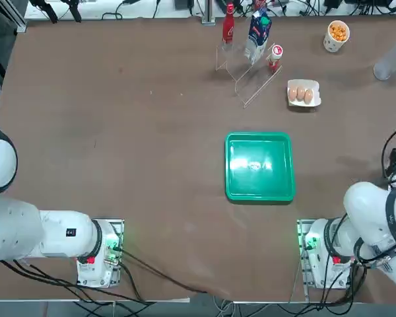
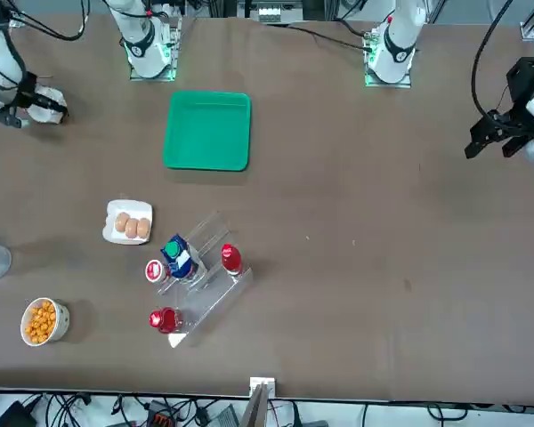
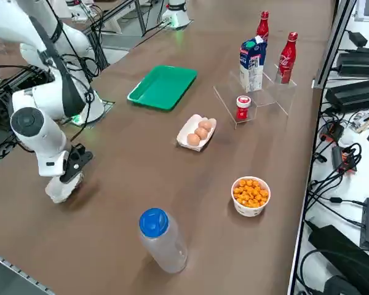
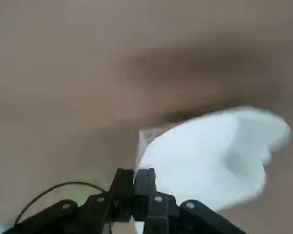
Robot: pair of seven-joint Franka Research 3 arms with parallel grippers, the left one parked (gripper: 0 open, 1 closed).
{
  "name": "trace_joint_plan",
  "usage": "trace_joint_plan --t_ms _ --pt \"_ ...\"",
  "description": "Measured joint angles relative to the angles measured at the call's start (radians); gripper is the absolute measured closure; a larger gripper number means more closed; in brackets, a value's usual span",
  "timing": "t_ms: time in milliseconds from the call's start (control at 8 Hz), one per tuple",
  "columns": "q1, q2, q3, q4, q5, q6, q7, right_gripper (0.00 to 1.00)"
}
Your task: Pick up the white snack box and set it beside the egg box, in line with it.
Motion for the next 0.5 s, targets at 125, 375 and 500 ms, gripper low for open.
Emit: trace_joint_plan --t_ms 125,375,500 --pt "0.023 -0.014 0.043 0.111 0.000 -0.119 0.000 0.98" --pt "0.156 -0.024 0.079 0.328 0.005 -0.272 0.034 0.98" --pt "0.252 -0.019 0.085 0.407 0.007 -0.294 0.086 0.98"
